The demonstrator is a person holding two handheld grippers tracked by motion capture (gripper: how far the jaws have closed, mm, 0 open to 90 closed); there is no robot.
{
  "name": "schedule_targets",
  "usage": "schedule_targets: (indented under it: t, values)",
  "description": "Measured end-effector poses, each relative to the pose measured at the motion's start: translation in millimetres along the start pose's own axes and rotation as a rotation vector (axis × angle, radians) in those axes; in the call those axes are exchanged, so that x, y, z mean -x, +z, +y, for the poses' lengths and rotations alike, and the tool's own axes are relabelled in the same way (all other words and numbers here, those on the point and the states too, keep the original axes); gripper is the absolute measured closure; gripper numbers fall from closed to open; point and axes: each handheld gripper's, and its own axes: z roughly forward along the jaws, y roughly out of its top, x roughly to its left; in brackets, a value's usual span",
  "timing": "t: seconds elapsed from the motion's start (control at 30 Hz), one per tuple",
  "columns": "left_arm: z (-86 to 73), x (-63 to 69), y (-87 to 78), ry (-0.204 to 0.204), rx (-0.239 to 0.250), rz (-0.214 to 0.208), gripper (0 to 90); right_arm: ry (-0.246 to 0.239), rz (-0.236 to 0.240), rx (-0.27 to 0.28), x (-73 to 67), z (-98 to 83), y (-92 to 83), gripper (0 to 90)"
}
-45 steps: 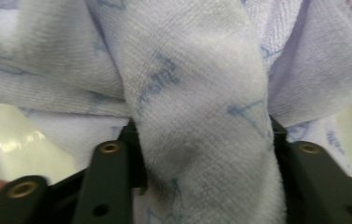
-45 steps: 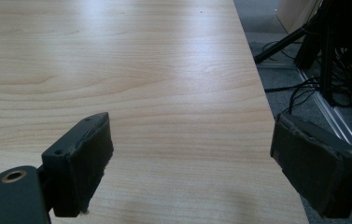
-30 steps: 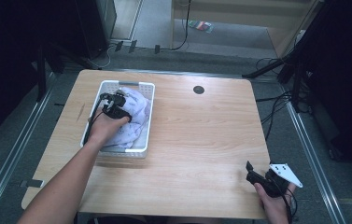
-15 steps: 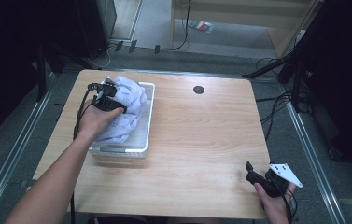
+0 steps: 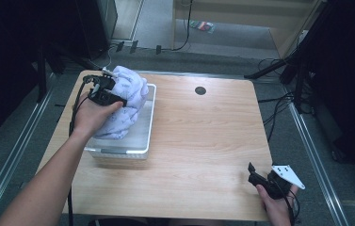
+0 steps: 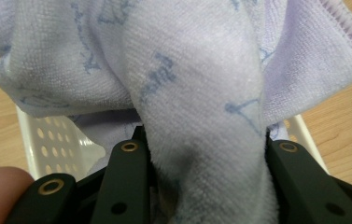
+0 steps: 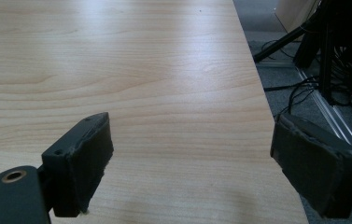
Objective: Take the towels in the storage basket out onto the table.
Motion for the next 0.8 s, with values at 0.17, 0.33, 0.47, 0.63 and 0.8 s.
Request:
schedule_targets:
  t: [0.17, 0.33, 0.47, 0.63, 0.8]
  values:
    - [5.3, 6.3, -7.9, 0.006, 0.024, -0.011, 64.5, -0.001, 0.001, 0.001, 0.1, 0.0, -0.1, 13.3]
    - [8.7, 14.3, -10.0, 0.015, 0.045, -0.02, 64.5, -0.001, 0.0, 0.0, -0.5, -0.1, -0.2, 13.3]
    - [13.1, 26.5, -11.1, 0.041, 0.047, -0.028, 64.5, 0.001, -0.001, 0.0, -0.5, -0.1, -0.2, 13.3]
    - [17.4, 36.3, -12.4, 0.054, 0.046, -0.039, 64.4, -0.001, 0.001, 0.0, -0.3, -0.2, -0.5, 13.3]
    - [20.2, 44.4, -10.7, 0.066, 0.04, -0.041, 64.4, 0.0, 0.002, 0.0, -0.3, -0.1, -0.5, 13.3]
